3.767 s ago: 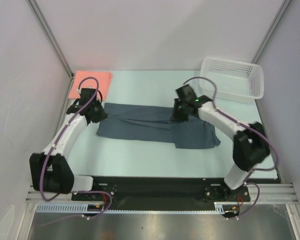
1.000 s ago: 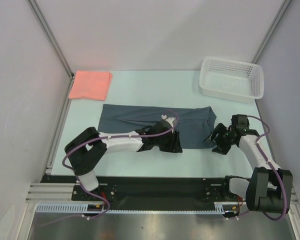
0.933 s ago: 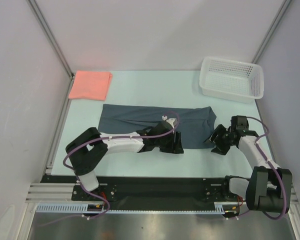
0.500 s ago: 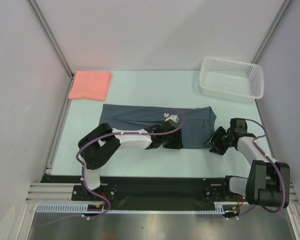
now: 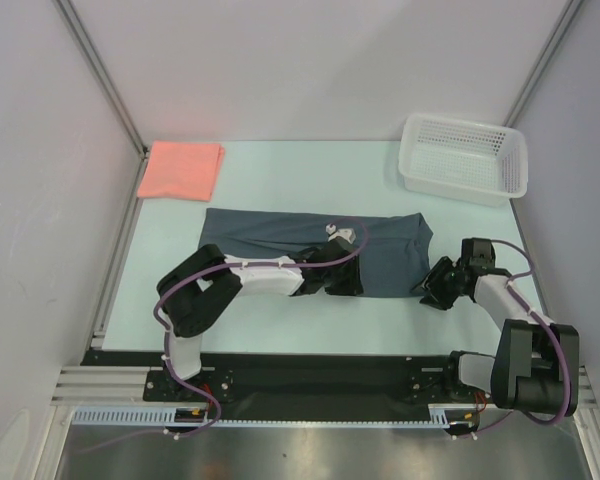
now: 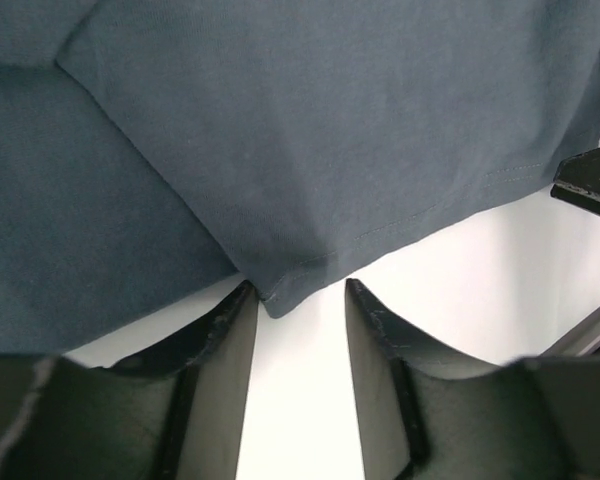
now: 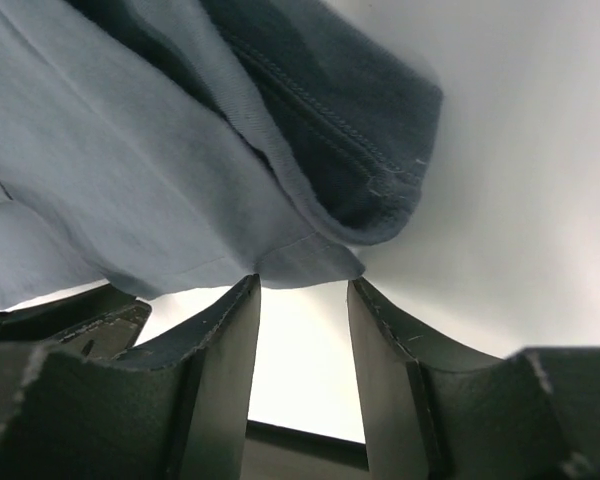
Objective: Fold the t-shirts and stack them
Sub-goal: Fold the tshirt
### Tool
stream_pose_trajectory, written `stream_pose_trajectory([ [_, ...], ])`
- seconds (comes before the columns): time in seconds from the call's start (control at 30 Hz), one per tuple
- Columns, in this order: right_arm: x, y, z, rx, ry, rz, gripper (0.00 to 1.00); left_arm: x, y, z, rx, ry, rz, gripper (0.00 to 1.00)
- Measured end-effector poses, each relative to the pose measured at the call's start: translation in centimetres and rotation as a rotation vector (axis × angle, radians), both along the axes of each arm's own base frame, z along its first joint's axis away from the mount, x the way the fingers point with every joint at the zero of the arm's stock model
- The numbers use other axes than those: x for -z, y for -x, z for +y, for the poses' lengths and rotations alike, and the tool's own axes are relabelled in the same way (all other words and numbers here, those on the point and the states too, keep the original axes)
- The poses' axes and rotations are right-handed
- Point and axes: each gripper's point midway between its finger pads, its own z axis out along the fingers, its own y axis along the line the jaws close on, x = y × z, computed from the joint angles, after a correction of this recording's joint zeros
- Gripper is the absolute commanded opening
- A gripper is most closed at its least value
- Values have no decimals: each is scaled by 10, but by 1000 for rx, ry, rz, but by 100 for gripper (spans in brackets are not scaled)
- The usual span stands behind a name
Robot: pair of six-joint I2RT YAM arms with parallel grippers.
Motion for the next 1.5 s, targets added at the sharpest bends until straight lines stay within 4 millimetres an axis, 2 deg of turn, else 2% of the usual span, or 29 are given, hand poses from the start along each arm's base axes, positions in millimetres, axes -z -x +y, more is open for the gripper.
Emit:
stream_pose_trajectory([
  [0.1,4,2,-1,5,6,0,44,1,1,1,7,-3,18,38],
  [0.3,8,-4,-4,-1,20,-16,35,3,0,2,15,-10,45,33],
  [0.37,8,-7,-4,-3,22,-30,27,3,0,3,19,-11,49,30],
  [0.53,4,-13,-2,-8,9,-58,12,6,2,8,36,-27,62,12],
  [0.6,1,-13,0,-11,-2,-68,4,7,2,11,42,-36,63,0],
  [0.63,-2,-13,1,-14,-7,-78,0,7,1,12,46,-40,61,0],
  [0.73,-12,-14,4,-21,-21,-111,0,7,0,13,60,-49,53,0],
  [0.87,-13,-9,7,-29,-37,-97,0,3,-5,17,61,-55,46,0],
  [0.97,-15,-6,8,-32,-42,-78,0,-6,-12,17,53,-47,36,0],
  [1.1,-25,-11,8,-35,-45,-90,0,-24,-21,14,40,-18,13,1],
  [1.3,-46,-32,6,-39,-43,-136,0,-54,-46,11,7,40,-24,0],
  [1.5,-46,-72,5,-50,-70,-108,0,-80,-88,19,-60,91,-59,0],
])
